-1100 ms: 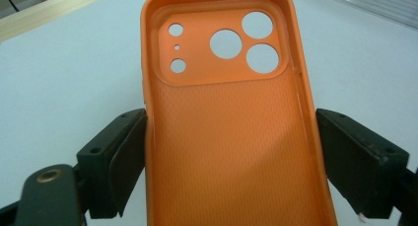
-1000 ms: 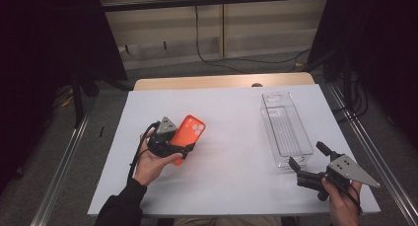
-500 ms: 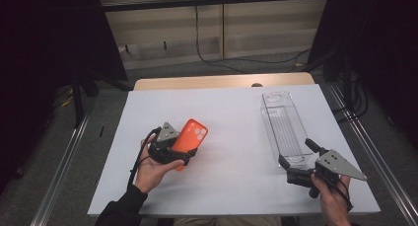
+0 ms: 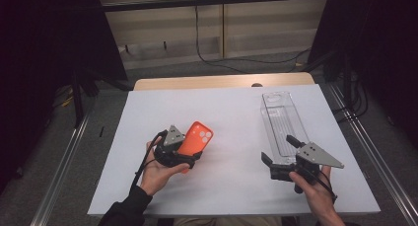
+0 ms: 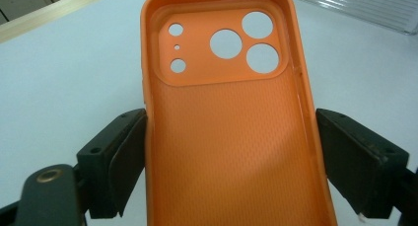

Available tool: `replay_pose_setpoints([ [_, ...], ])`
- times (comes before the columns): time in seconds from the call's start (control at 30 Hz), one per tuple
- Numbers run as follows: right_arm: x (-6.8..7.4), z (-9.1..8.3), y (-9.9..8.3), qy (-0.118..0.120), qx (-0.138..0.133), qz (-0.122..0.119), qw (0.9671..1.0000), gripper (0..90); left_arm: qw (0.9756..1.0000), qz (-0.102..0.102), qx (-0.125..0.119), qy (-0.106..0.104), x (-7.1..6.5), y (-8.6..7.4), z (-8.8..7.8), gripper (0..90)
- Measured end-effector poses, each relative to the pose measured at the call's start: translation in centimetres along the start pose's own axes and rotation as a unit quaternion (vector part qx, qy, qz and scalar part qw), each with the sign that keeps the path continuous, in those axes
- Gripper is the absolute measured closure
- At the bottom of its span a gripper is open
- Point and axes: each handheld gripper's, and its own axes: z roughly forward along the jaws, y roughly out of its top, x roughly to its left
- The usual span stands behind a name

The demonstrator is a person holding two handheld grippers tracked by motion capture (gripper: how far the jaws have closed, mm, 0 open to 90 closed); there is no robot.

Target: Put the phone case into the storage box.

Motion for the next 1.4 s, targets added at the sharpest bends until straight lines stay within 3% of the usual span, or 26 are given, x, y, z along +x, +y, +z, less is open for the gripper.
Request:
replay_pose_setpoints([
  [0.23, 1.2, 1.6, 0.5, 0.013, 0.009, -0.002, 0.9999, 2.3, 1.0000, 0.006, 0.003, 0.000, -0.4, 0.0, 0.4, 15.5],
  [0.47, 2.5, 2.8, 1.1, 0.026, 0.009, 0.014, 0.9995, 5.2, 0.9999, 0.011, -0.002, -0.004, -1.0, 0.1, 0.6, 15.5],
  [0.6, 2.8, 3.4, 1.2, 0.024, 0.022, 0.011, 0.9994, 4.5, 0.9999, 0.015, -0.002, -0.006, -1.4, 0.0, 0.8, 15.5],
  [0.9, 2.7, 3.8, 2.0, 0.021, 0.048, 0.039, 0.9979, 5.5, 0.9995, 0.029, -0.002, -0.013, -2.6, 0.3, 1.4, 15.5],
  [1.07, 2.9, 4.1, 2.2, 0.023, 0.064, 0.042, 0.9968, 5.5, 0.9991, 0.038, -0.008, -0.013, -3.3, 0.4, 1.6, 15.5],
  [1.2, 3.2, 4.7, 2.5, 0.033, 0.085, 0.041, 0.9950, 4.3, 0.9988, 0.047, -0.010, -0.013, -3.8, 0.5, 1.9, 15.5],
  [1.3, 3.4, 5.1, 2.8, 0.050, 0.110, 0.045, 0.9916, 4.2, 0.9987, 0.046, -0.019, -0.008, -4.2, 0.5, 2.1, 15.5],
  [1.4, 3.4, 5.4, 3.2, 0.066, 0.149, 0.043, 0.9857, 4.6, 0.9982, 0.057, -0.018, -0.004, -4.4, 0.6, 2.1, 15.6],
])
